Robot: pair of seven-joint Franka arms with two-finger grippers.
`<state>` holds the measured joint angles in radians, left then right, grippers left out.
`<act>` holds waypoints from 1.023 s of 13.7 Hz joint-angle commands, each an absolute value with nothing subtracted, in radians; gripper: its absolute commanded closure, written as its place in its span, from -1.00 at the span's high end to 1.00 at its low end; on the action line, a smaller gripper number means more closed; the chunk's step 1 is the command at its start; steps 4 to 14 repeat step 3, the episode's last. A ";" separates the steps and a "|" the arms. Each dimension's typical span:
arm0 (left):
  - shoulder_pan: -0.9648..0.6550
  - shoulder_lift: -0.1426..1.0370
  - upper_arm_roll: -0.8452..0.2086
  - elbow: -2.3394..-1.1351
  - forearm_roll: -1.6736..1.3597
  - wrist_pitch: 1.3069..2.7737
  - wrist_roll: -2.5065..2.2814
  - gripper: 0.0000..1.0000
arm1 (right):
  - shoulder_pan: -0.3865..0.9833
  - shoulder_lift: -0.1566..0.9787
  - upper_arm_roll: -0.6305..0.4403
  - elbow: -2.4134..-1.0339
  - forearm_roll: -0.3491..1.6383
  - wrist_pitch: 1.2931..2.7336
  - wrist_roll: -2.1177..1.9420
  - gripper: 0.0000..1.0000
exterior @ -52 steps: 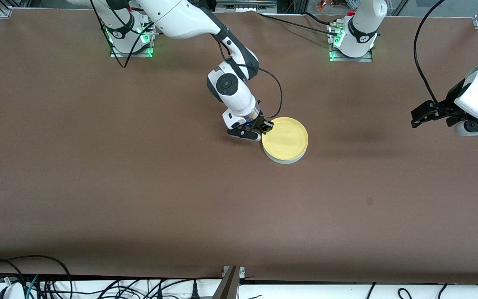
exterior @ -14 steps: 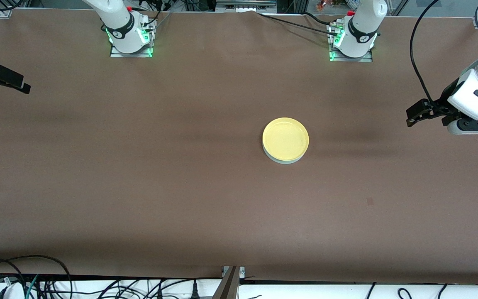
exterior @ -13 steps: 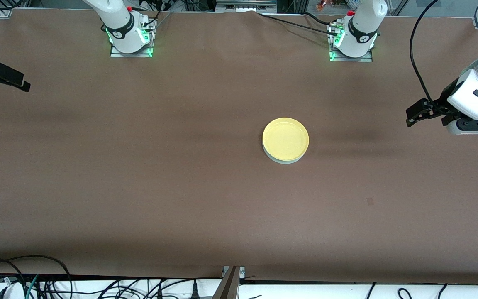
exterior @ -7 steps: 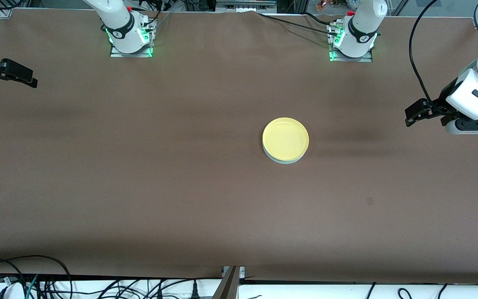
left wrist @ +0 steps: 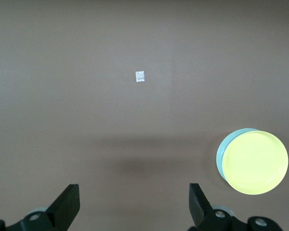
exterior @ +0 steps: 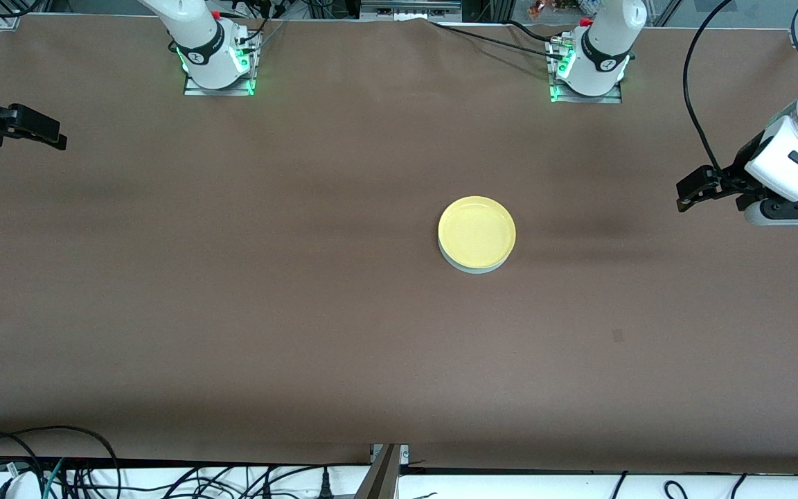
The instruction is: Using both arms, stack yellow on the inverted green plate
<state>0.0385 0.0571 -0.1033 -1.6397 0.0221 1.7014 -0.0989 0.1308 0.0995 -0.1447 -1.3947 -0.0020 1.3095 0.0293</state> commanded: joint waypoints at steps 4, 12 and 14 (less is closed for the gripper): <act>0.032 0.094 -0.101 -1.562 0.012 1.643 -0.084 1.00 | 0.118 0.097 -0.132 -1.405 -0.009 1.315 0.034 1.00; 0.032 0.094 -0.101 -1.562 0.012 1.643 -0.084 1.00 | 0.118 0.097 -0.132 -1.405 -0.009 1.315 0.034 1.00; 0.032 0.094 -0.101 -1.562 0.012 1.643 -0.084 1.00 | 0.118 0.097 -0.132 -1.405 -0.009 1.315 0.034 1.00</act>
